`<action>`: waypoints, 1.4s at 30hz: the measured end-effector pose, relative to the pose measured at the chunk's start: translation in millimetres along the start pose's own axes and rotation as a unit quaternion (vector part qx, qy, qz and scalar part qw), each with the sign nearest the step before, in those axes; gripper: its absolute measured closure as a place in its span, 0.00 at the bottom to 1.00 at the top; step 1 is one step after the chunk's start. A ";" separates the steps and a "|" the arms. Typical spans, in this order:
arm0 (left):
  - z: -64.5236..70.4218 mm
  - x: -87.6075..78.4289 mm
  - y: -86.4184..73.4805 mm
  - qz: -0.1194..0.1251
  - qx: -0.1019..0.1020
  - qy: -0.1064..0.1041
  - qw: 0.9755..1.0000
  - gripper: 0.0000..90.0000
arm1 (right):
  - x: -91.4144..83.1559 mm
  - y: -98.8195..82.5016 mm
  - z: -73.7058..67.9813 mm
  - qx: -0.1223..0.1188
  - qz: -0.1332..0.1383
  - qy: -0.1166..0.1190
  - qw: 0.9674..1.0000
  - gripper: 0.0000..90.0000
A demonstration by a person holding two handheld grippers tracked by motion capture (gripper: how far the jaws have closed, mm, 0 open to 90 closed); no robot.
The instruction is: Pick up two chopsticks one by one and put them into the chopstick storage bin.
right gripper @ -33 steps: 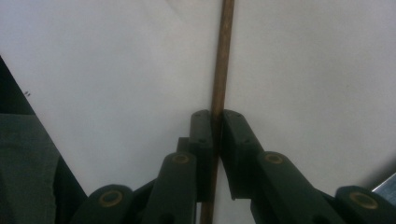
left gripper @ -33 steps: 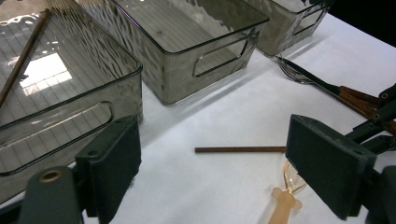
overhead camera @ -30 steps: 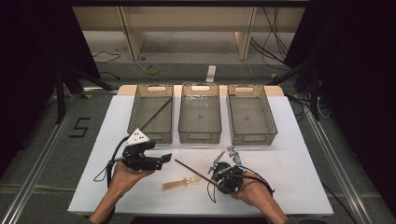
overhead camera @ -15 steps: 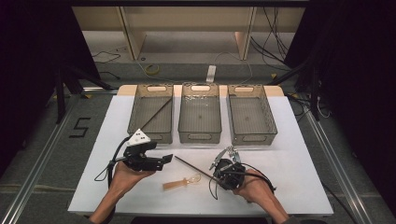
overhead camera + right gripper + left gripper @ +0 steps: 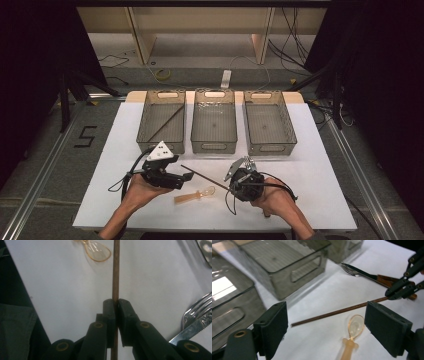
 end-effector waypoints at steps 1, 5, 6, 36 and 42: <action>3.3 3.8 0.1 -0.018 0.010 -0.006 1.000 0.21 | -1.6 0.9 -1.5 -0.005 0.002 0.002 1.000 0.95; 13.6 14.2 -0.7 -0.068 0.050 -0.011 0.996 0.21 | -7.6 4.2 -6.1 -0.024 0.006 0.006 1.000 0.95; 16.3 16.0 -0.4 -0.079 0.057 -0.012 0.995 0.21 | -8.6 4.9 -7.5 -0.024 0.008 0.007 1.000 0.95; 34.9 32.7 -13.0 -0.218 0.127 -0.050 0.966 0.55 | -23.6 11.5 -28.9 -0.092 0.024 0.034 0.995 0.95; 36.1 32.2 -13.8 -0.222 0.132 -0.060 0.964 0.64 | -22.1 11.4 -30.6 -0.101 0.026 0.041 0.994 0.95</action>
Point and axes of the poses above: each handheld gripper's, and its own axes: x roughly forward along the jaws, y roughly out of its top, z roughly to its right, the point moved 2 cm from there along x, roughly forward along the jaws, and after that the axes turned 10 degrees about -y, right-handed, at the moved point
